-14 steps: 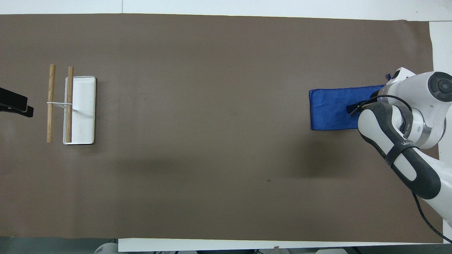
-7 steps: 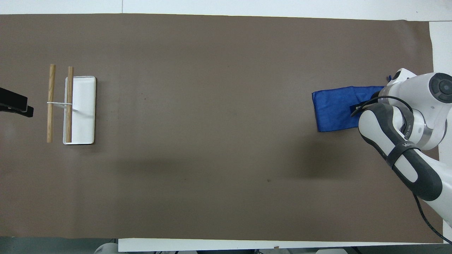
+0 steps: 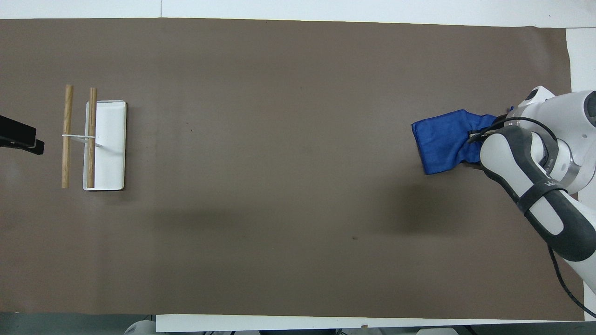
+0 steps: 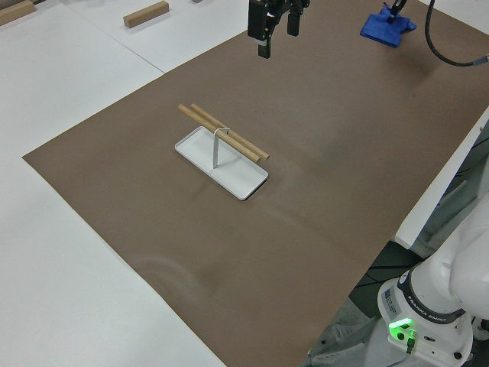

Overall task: Right arm passes towel to left arm to hang
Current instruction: 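Carry the towel toward the left gripper while the left gripper reaches out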

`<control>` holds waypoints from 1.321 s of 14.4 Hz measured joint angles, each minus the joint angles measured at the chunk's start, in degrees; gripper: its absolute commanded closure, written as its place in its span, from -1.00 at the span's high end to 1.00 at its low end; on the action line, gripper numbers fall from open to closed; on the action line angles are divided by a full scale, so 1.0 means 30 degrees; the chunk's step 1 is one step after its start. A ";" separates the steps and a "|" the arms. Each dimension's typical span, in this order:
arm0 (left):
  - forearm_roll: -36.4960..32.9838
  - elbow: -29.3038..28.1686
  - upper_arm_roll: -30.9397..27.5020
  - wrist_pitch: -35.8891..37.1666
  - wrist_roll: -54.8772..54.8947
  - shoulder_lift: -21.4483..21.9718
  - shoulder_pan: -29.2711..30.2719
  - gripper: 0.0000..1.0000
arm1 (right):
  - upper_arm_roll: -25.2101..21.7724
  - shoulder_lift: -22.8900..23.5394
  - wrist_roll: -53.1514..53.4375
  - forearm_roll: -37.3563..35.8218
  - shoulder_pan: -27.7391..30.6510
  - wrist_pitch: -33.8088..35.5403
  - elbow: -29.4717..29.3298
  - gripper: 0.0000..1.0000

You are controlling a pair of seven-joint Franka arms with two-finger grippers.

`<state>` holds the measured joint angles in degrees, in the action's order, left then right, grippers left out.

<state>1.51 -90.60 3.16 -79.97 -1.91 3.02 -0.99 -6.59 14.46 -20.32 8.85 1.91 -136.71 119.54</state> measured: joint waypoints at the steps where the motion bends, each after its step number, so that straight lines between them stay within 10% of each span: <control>1: 0.0000 0.0000 0.0000 0.0000 0.0000 0.0000 0.0000 1.00 | 0.0128 -0.0175 0.0391 0.0066 -0.0003 0.0493 -0.0228 -1.00; 9: 0.0000 0.0000 0.0000 -0.0001 0.0000 0.0000 0.0000 1.00 | 0.4924 -0.1421 1.3934 0.0452 -0.0196 0.7827 -0.4506 -1.00; 16: -0.0002 -0.0015 -0.0011 0.0038 -0.0668 0.0000 0.0126 1.00 | 0.9996 -0.1286 2.6378 0.4144 -0.0753 0.6083 -0.6424 -1.00; 19: 0.0934 -0.0875 -0.0030 -0.0840 -0.6201 0.0151 0.0444 1.00 | 1.1482 -0.0788 2.8602 0.6603 -0.0790 0.3792 -0.6533 -1.00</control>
<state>4.31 -93.22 3.07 -82.49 -20.52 3.48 0.35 27.85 12.10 65.48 28.66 -0.46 -125.33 99.94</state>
